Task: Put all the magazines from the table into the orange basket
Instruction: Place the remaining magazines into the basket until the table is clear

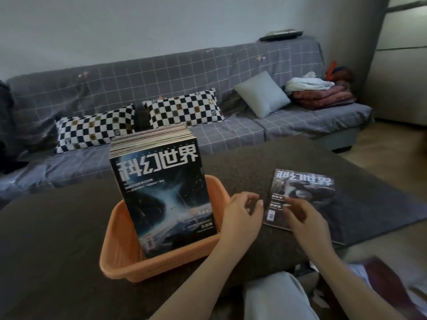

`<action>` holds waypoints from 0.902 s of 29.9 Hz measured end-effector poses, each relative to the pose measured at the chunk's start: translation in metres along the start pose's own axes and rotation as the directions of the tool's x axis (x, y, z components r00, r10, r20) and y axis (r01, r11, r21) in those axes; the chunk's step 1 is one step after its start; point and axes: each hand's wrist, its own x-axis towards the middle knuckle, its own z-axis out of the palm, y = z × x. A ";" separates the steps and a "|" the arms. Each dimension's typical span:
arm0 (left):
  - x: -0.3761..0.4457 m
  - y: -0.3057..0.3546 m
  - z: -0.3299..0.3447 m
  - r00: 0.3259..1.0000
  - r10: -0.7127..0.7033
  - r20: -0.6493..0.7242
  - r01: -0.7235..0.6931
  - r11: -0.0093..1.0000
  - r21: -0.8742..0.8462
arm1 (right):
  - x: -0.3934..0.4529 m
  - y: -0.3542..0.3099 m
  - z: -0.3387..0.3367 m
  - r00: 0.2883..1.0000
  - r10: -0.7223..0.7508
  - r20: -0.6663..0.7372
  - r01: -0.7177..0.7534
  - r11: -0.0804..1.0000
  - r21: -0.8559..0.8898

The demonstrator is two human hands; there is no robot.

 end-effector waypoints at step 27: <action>0.049 -0.005 0.110 0.865 -0.392 0.313 0.451 0.881 -0.143 | 0.022 0.099 -0.045 0.925 0.286 -0.250 -0.372 0.813 -0.448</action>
